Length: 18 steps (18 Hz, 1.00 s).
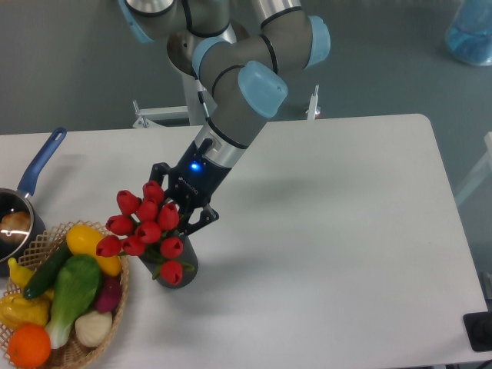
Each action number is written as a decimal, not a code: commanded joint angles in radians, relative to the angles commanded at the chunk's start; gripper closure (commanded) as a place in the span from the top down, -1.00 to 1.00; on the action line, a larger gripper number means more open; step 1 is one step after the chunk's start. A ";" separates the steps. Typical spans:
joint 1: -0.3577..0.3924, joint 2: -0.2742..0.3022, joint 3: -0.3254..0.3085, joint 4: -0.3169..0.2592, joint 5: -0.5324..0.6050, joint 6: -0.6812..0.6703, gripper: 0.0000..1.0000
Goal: Pick up the flowers from the vase
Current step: 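Close the gripper around the tulip stems at the vase rim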
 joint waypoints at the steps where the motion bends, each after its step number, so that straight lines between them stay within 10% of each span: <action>1: 0.002 0.000 0.000 0.000 -0.005 0.000 -0.36; 18: 0.038 0.060 -0.029 -0.003 -0.063 0.002 -0.57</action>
